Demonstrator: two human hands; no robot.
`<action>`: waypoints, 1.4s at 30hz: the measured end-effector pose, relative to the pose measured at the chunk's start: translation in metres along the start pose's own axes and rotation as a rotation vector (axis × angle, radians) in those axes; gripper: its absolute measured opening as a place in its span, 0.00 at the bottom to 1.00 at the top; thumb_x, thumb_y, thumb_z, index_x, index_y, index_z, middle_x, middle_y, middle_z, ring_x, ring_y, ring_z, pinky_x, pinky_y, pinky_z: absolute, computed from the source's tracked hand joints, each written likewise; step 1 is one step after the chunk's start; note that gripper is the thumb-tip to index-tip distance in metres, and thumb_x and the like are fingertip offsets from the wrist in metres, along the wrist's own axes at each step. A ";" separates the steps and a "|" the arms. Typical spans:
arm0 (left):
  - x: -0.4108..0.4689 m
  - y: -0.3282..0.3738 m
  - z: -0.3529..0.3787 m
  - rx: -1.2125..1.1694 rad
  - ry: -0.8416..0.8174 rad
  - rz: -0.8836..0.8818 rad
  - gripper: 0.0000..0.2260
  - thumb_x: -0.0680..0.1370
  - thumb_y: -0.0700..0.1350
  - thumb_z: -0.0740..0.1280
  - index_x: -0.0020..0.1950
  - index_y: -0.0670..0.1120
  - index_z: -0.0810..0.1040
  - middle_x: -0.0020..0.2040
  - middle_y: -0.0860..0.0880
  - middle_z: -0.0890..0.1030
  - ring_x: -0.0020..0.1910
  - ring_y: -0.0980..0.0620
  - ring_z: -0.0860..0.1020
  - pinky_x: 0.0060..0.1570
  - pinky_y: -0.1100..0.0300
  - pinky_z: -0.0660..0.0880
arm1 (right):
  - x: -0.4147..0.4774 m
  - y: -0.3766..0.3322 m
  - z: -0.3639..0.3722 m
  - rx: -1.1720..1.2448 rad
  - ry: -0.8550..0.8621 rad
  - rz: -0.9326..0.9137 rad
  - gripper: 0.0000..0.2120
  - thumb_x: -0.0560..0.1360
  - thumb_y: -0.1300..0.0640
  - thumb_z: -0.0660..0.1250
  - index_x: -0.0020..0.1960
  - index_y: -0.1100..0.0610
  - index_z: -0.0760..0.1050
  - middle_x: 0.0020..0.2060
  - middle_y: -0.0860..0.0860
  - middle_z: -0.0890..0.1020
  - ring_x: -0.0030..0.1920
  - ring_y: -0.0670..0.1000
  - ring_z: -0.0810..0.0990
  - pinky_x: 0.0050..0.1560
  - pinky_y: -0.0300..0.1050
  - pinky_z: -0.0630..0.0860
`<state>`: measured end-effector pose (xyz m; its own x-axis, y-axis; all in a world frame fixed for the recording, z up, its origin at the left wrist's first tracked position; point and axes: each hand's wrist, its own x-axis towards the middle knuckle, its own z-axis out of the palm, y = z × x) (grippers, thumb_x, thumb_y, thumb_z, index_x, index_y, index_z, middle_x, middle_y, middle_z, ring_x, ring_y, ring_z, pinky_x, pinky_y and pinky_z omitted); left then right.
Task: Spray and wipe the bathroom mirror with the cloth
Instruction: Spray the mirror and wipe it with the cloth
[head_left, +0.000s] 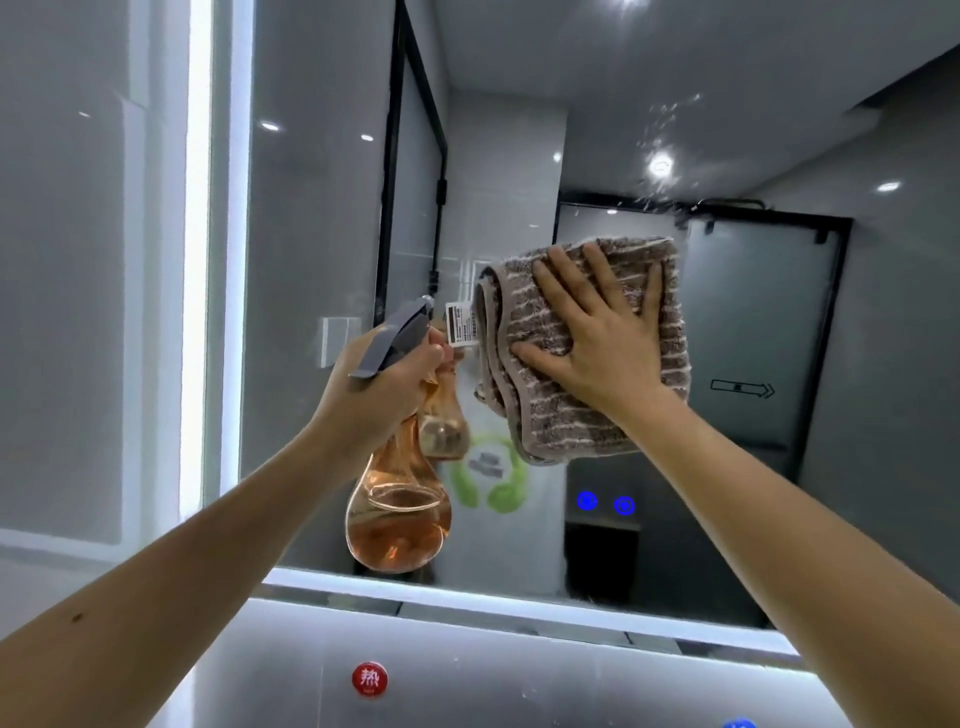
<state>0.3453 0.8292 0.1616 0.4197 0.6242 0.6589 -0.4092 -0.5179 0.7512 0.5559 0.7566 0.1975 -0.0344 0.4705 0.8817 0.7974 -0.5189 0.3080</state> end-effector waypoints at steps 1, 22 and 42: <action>0.000 0.000 0.001 0.004 0.004 0.007 0.06 0.75 0.38 0.64 0.39 0.46 0.77 0.40 0.41 0.76 0.40 0.45 0.72 0.35 0.59 0.68 | 0.000 -0.002 0.001 -0.011 0.004 0.013 0.38 0.70 0.28 0.48 0.74 0.44 0.49 0.73 0.41 0.49 0.74 0.47 0.44 0.66 0.63 0.31; -0.009 -0.017 0.017 0.034 -0.042 -0.051 0.04 0.75 0.40 0.64 0.41 0.41 0.78 0.41 0.40 0.78 0.32 0.51 0.71 0.26 0.67 0.65 | -0.085 -0.046 0.034 0.189 -0.066 0.186 0.36 0.72 0.33 0.48 0.74 0.46 0.42 0.74 0.44 0.47 0.72 0.44 0.38 0.68 0.50 0.28; -0.009 -0.015 0.005 0.010 -0.011 -0.083 0.04 0.72 0.43 0.66 0.40 0.42 0.77 0.42 0.38 0.77 0.43 0.44 0.74 0.46 0.48 0.69 | -0.081 -0.039 0.029 0.098 -0.131 0.131 0.37 0.71 0.31 0.48 0.74 0.45 0.40 0.74 0.43 0.46 0.72 0.44 0.36 0.66 0.52 0.25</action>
<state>0.3516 0.8287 0.1442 0.4607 0.6585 0.5951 -0.3644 -0.4710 0.8033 0.5447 0.7593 0.1033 0.1470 0.4956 0.8560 0.8449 -0.5129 0.1518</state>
